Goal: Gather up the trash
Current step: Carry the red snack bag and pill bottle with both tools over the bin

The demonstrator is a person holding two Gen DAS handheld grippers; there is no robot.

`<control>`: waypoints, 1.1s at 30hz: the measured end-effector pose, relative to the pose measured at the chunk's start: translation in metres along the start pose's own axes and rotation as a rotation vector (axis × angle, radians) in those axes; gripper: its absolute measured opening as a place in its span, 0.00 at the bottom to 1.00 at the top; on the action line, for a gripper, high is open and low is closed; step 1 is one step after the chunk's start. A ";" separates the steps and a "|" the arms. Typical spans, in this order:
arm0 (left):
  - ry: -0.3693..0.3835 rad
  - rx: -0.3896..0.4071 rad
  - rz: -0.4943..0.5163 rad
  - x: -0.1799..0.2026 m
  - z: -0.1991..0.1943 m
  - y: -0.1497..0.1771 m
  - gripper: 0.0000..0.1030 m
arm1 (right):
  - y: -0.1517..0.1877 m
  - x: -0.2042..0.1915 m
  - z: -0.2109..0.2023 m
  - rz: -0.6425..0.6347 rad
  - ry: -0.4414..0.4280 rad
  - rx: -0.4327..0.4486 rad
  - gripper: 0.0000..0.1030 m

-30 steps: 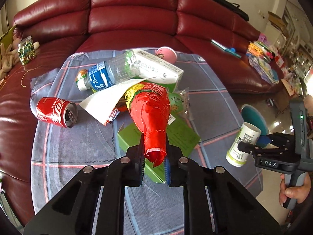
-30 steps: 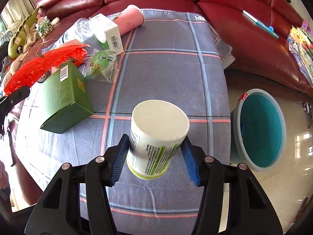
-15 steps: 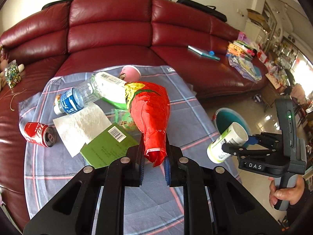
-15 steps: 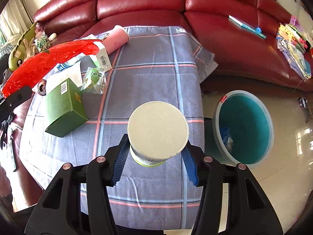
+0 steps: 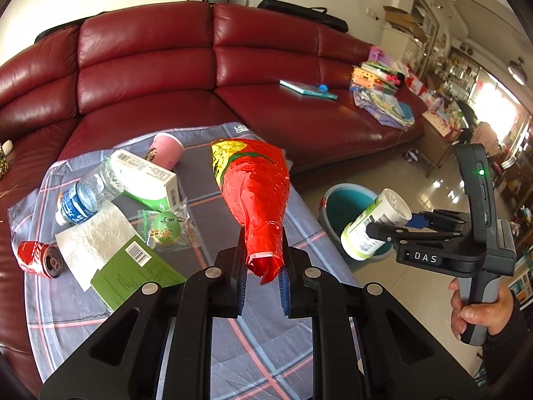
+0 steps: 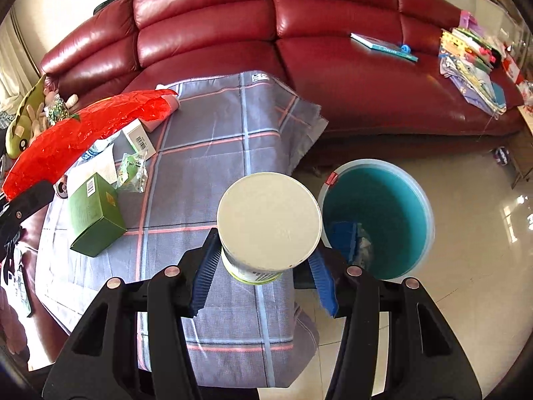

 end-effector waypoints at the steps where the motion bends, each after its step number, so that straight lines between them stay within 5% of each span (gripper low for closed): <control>1: 0.010 -0.004 0.011 0.005 0.004 -0.002 0.16 | 0.000 0.005 -0.001 0.009 0.003 0.005 0.49; 19: 0.213 -0.110 0.174 0.103 0.098 -0.036 0.16 | -0.012 0.134 -0.016 0.226 0.119 0.074 0.49; 33: 0.296 -0.271 0.293 0.178 0.203 -0.048 0.16 | -0.018 0.201 0.022 0.322 0.164 0.031 0.49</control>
Point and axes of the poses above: each gripper's, at about its wrist camera, not at the fingertips, and z roughly the way its jaws point, x to its right, y to its underside, the point moved 1 cm from there along z, roughly the way its jaws point, and after that the axes turned 10 degrees about z, right-handed, at the moved point
